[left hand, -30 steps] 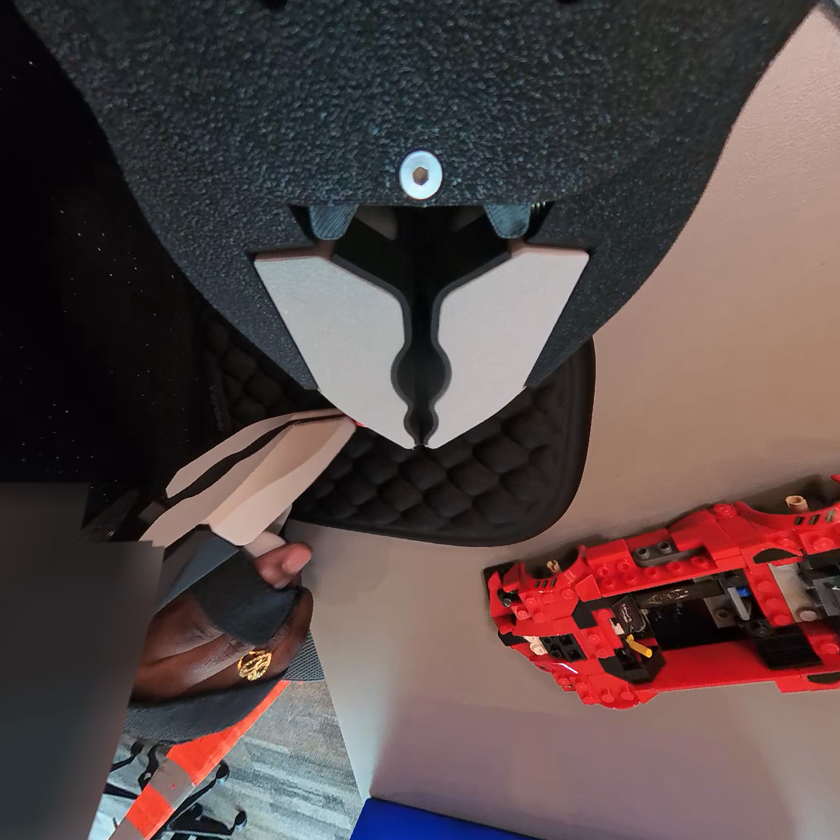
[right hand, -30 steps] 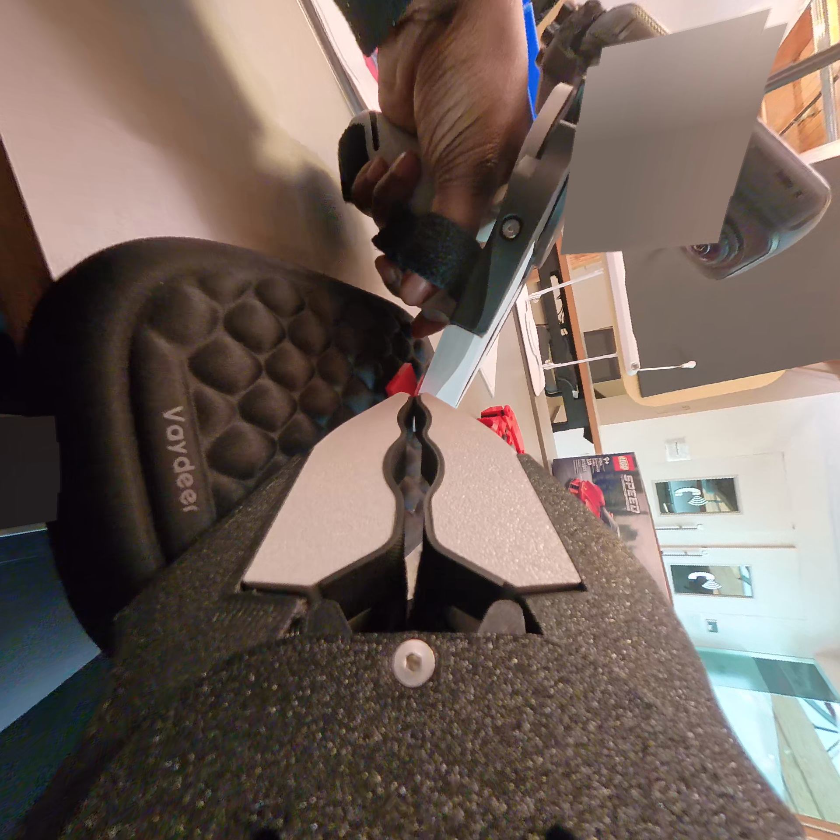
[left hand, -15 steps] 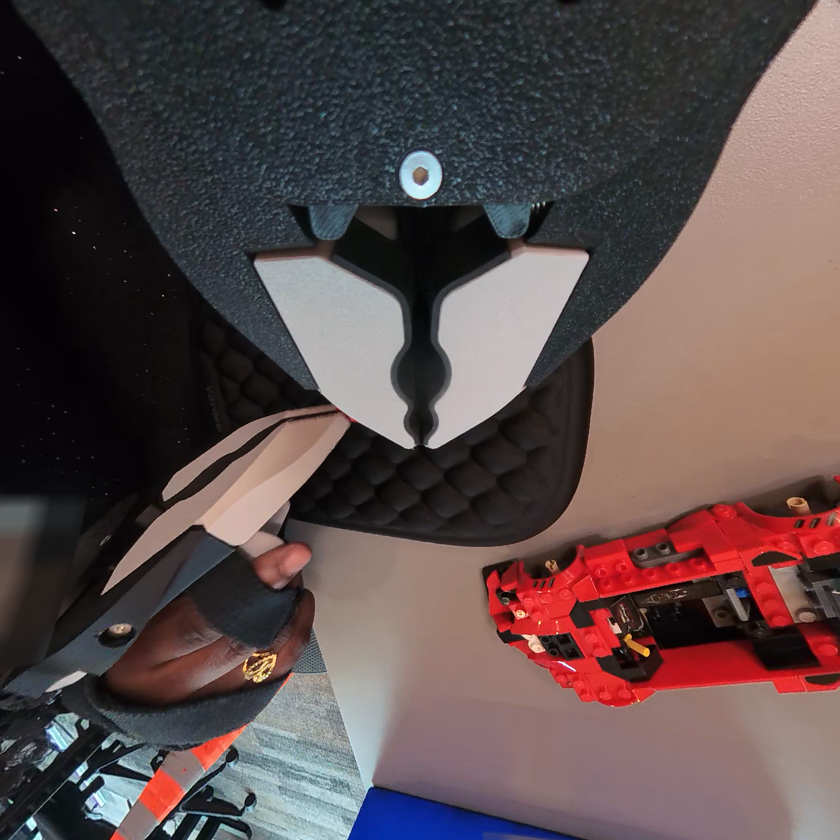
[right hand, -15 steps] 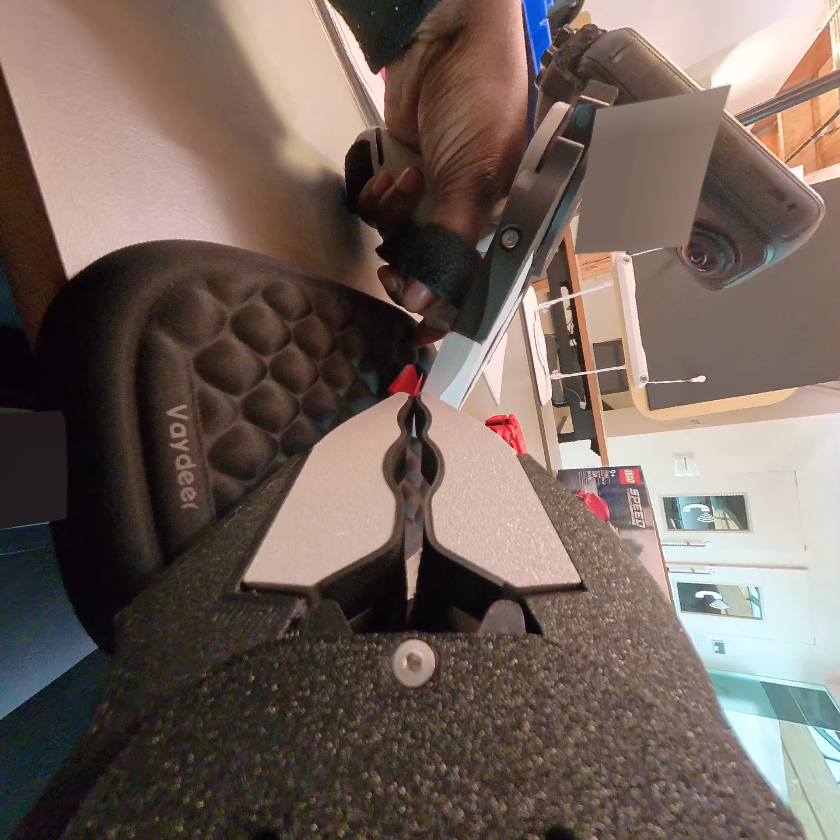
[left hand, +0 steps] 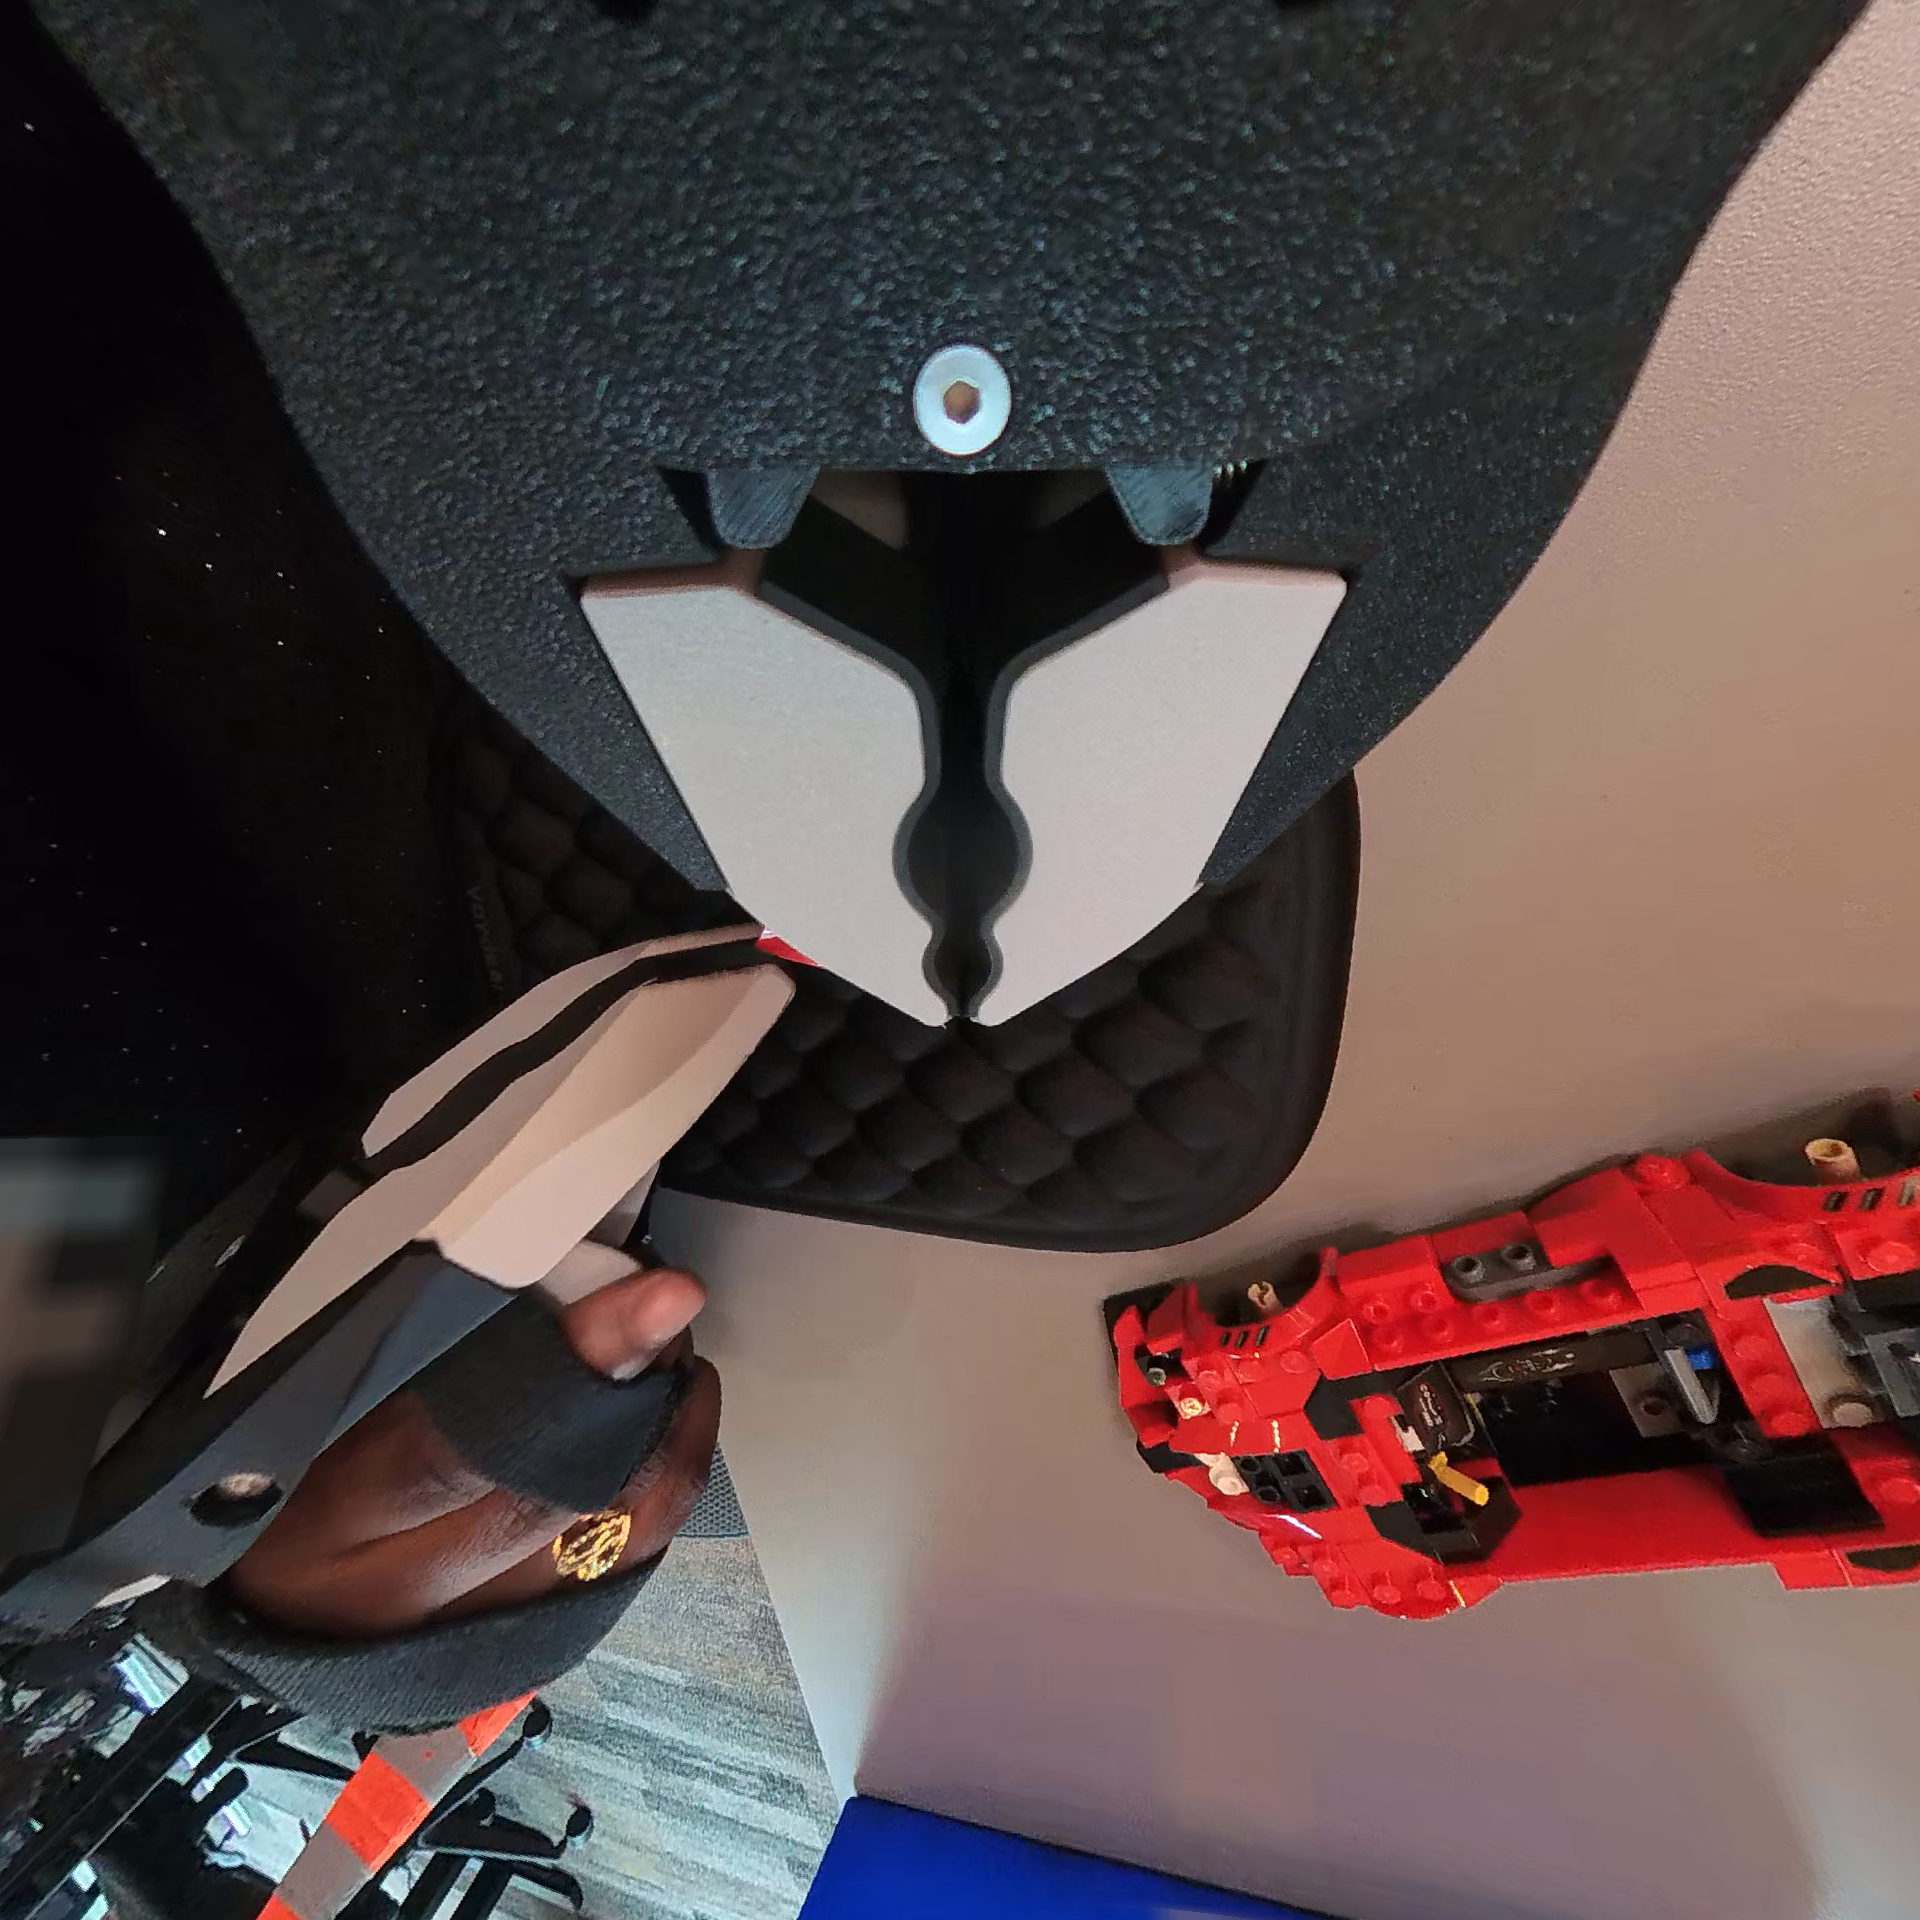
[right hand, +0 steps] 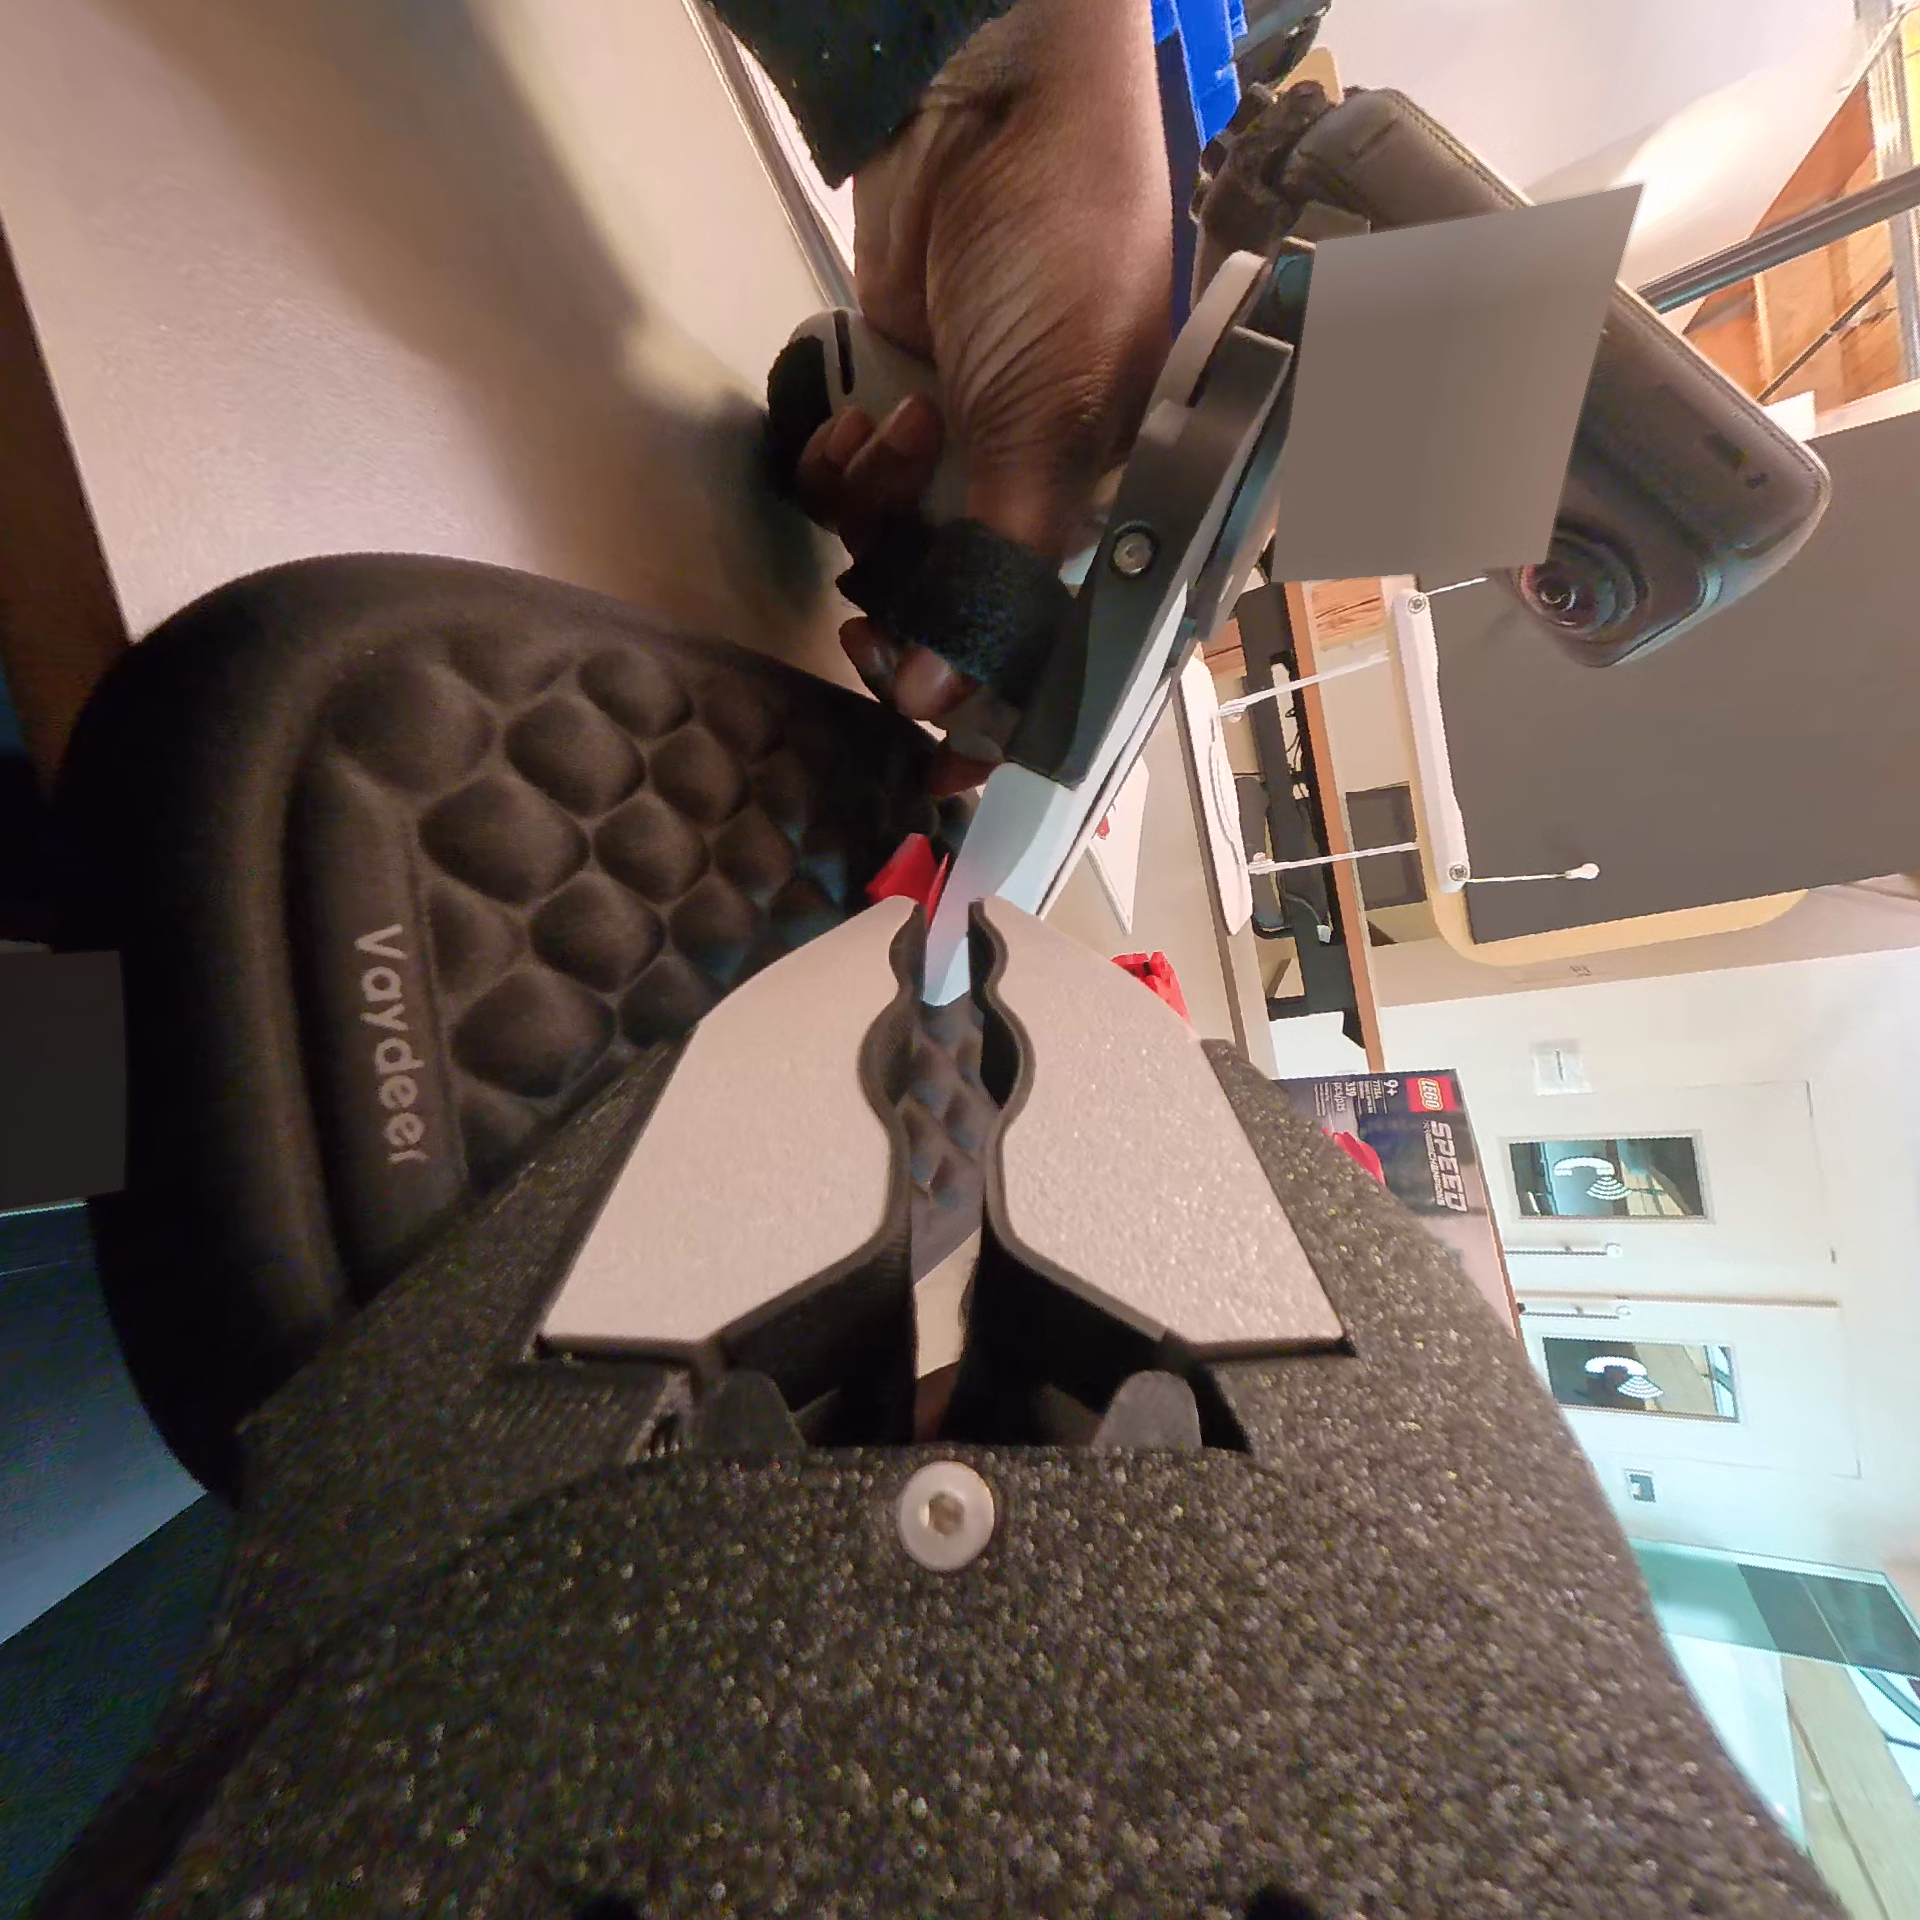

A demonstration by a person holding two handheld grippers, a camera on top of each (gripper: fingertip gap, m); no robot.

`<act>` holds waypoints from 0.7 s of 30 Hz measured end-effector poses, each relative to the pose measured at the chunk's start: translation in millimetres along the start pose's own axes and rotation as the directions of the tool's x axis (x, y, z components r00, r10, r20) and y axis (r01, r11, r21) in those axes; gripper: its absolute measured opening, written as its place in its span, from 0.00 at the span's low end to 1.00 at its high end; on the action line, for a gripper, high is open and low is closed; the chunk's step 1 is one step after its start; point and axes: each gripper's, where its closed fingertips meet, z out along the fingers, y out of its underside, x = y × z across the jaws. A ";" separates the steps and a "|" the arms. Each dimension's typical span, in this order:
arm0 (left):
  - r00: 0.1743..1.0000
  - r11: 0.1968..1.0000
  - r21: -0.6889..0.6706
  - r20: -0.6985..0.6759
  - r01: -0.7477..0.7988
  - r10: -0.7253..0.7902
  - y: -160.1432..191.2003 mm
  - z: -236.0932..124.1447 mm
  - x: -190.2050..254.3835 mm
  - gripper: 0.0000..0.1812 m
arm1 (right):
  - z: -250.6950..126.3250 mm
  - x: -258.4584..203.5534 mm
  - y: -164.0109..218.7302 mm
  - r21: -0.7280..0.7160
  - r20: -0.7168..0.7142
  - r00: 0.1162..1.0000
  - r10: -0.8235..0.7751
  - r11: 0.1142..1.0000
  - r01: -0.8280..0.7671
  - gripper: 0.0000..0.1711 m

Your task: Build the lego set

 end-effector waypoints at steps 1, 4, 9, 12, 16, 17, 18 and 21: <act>1.000 1.000 0.001 -0.001 0.001 -0.001 0.0 -0.1 -0.1 0.00 | 0.2 0.5 0.0 0.001 -0.001 1.000 0.000 1.000 0.000 0.05; 1.000 1.000 0.001 -0.001 0.002 -0.002 0.2 0.1 -0.2 0.00 | 1.0 0.9 -0.3 0.006 0.001 1.000 0.006 1.000 -0.006 0.06; 1.000 1.000 0.000 -0.001 0.001 -0.001 0.7 0.3 -0.5 0.00 | -0.6 1.4 -5.0 0.032 0.001 1.000 0.015 0.999 -0.015 0.07; 1.000 1.000 0.001 -0.004 0.004 -0.004 0.6 0.2 -0.5 0.00 | -0.8 1.8 -5.7 0.040 0.005 1.000 0.025 0.999 -0.025 0.07; 1.000 1.000 0.013 -0.011 0.018 -0.018 -0.7 -0.5 -0.3 0.00 | 0.6 0.4 -5.2 0.041 0.020 0.999 0.029 0.999 -0.030 0.08; 0.999 0.999 0.019 -0.017 0.030 -0.030 -1.4 -0.9 -0.1 0.00 | 0.3 0.5 -4.7 0.040 0.021 0.999 0.027 0.999 -0.027 0.08; 0.999 0.999 0.027 -0.024 0.039 -0.038 -2.2 -1.7 0.0 0.00 | 0.1 0.6 -4.9 0.041 0.023 0.999 0.025 0.999 -0.026 0.08; 0.999 0.996 0.073 -0.032 0.046 -0.044 -7.6 -9.1 -2.1 0.00 | 0.5 0.8 -4.3 0.039 0.028 0.999 0.028 0.999 -0.029 0.08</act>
